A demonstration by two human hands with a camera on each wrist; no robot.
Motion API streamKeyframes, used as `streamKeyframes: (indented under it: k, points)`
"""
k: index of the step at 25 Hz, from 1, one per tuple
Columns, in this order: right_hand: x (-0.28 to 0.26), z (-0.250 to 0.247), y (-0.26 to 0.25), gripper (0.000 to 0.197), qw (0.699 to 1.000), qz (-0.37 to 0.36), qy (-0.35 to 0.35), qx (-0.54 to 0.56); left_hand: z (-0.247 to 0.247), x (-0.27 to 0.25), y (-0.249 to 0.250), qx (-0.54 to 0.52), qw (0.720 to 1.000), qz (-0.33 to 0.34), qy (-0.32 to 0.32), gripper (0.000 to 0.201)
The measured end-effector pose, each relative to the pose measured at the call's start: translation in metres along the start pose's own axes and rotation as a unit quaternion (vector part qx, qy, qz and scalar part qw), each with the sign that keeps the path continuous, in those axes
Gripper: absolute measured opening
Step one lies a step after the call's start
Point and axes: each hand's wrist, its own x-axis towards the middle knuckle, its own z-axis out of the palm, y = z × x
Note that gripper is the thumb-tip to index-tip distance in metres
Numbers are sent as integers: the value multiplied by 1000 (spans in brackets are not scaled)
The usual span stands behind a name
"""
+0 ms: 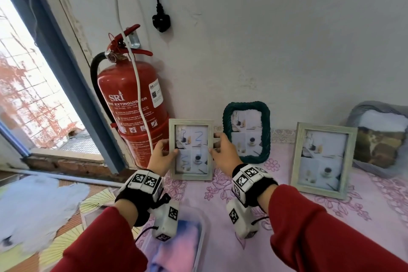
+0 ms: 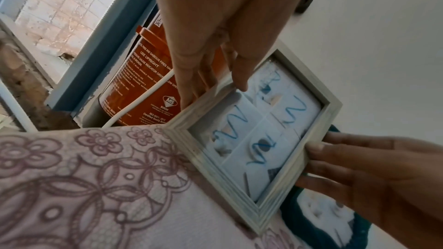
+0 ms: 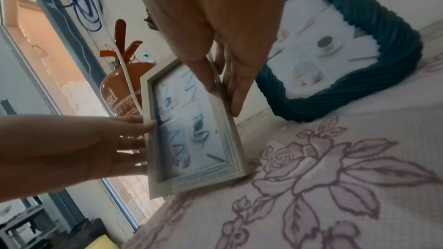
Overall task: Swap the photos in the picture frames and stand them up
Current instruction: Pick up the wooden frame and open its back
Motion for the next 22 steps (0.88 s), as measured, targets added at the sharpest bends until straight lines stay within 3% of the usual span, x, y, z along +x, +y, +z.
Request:
streamKeyframes:
  k: [10,14,19,22]
  points:
    - [-43,-51,-46,32,993,-15,61,103,-9,-54,66,-39,994,104,-9,35]
    - [-82,-79,-61,22,977,-33,54,203,-2,-90,86,-91,988,117,-52,35]
    - [-133,-107,-65,27,963,-21,48,264,14,-135,94,-163,975,123,-82,31]
    - [-162,-120,-57,18,952,-17,57,300,29,-162,93,-178,972,116,-99,32]
